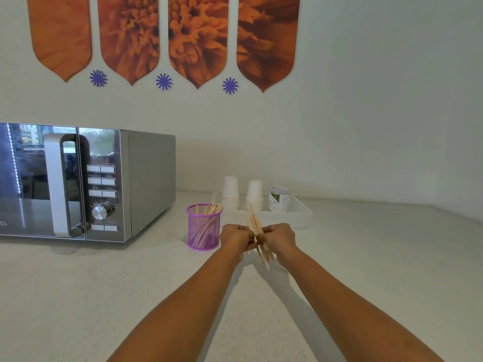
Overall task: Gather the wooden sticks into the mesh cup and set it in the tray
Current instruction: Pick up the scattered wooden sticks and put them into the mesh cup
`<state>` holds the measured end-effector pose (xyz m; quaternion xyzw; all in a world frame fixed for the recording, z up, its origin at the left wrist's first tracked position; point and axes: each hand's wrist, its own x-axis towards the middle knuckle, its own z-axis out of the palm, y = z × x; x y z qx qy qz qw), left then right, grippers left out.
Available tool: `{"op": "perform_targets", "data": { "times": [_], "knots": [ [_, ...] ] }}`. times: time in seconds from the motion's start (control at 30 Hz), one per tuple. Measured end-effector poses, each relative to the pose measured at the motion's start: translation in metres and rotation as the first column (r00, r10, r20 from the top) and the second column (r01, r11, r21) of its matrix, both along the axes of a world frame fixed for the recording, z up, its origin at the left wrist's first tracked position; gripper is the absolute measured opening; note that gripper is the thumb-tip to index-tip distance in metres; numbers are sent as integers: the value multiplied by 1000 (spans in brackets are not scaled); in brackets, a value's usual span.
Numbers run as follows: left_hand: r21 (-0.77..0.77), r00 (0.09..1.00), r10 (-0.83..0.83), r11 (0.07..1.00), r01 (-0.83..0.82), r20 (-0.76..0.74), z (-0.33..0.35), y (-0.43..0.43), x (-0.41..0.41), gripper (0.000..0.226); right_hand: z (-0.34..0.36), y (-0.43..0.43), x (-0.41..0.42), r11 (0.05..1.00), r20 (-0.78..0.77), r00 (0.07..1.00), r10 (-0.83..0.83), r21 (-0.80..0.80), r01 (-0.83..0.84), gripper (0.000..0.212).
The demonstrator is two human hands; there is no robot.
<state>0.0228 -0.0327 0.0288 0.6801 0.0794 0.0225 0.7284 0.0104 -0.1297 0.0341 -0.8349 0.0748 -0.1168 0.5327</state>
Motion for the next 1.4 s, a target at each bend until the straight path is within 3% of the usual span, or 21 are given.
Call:
{"op": "perform_targets", "data": {
  "times": [0.1, 0.27, 0.53, 0.83, 1.0, 1.2, 1.4],
  "knots": [
    [21, 1000, 21, 1000, -22, 18, 2, 0, 0, 26, 4, 12, -2, 988, 72, 997, 3, -154, 8, 24],
    [-32, 999, 30, 999, -28, 45, 20, 2, 0, 23, 18, 22, -3, 961, 127, 991, 49, -277, -12, 23],
    [-127, 977, 96, 989, -73, 189, 71, 37, 1, 25, 62, 47, 3, 979, 231, 962, 144, -173, -105, 28],
    [82, 905, 235, 956, -280, 354, 95, 89, 21, 36, 88, 96, 25, 978, 294, 937, 190, 31, -208, 25],
    [167, 864, 240, 925, -343, 442, 83, 99, 29, 33, 75, 113, 41, 982, 319, 934, 162, 40, -184, 24],
    [189, 881, 211, 931, -313, 424, 68, 105, 39, 35, 61, 118, 63, 977, 269, 949, 163, 87, -192, 22],
    [295, 917, 165, 913, -281, 362, 54, 112, 50, 33, 49, 123, 78, 975, 176, 961, 214, 13, -220, 21]
  ]
}}
